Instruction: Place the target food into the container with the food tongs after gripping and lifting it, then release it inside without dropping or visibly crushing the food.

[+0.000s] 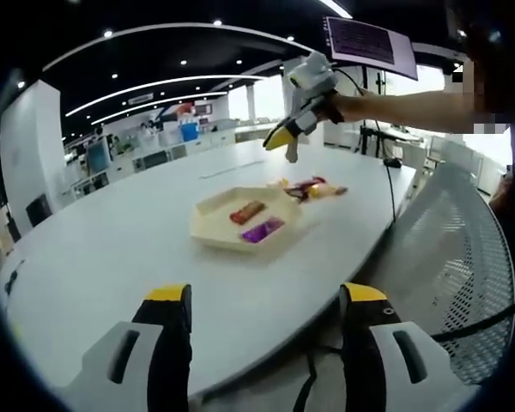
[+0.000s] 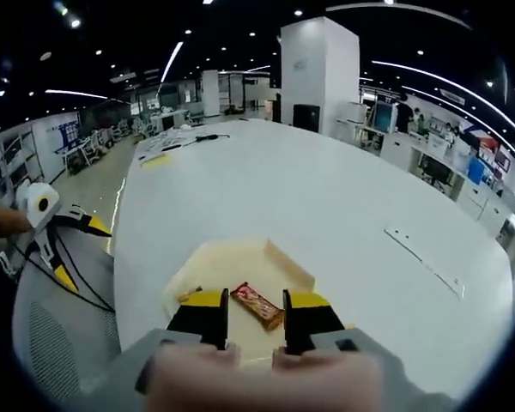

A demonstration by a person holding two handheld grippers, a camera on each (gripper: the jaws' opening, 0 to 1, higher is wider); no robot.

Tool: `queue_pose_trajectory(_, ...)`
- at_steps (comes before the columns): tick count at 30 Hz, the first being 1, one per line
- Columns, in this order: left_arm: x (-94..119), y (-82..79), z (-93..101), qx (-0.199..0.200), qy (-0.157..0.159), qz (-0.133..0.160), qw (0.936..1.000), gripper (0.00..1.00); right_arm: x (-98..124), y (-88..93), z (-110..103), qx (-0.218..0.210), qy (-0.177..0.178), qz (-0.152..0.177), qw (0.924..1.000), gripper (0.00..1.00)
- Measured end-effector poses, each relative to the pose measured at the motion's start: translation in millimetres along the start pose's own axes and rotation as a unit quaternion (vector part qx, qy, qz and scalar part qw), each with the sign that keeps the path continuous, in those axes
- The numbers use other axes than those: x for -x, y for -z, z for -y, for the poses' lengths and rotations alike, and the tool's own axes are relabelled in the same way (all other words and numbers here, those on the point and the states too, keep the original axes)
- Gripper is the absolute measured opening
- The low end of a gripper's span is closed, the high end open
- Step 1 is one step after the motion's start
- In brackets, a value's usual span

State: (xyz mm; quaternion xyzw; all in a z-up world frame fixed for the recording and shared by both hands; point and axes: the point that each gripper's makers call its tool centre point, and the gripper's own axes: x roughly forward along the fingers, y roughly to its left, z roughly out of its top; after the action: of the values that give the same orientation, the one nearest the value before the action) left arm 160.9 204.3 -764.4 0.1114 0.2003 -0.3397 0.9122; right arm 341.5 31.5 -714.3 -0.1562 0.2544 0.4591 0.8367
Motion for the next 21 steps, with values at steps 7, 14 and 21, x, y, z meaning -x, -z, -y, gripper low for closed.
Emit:
queue_pose_trajectory(7, 0, 0.3, -0.4, 0.0, 0.0, -0.001, 1.0, 0.68, 8, 15.8, 7, -0.006, 0.007, -0.005, 0.9999, 0.25)
queue_pose_trajectory(14, -1, 2.0, 0.8, 0.001, 0.004, -0.006, 1.0, 0.65, 18, 35.7, 16, -0.019, 0.015, -0.009, 0.9997, 0.25)
queue_pose_trajectory(21, -1, 0.4, 0.2, -0.001, 0.003, 0.0, 1.0, 0.66, 27, 53.5, 25, -0.027, 0.024, -0.016, 0.9992, 0.26)
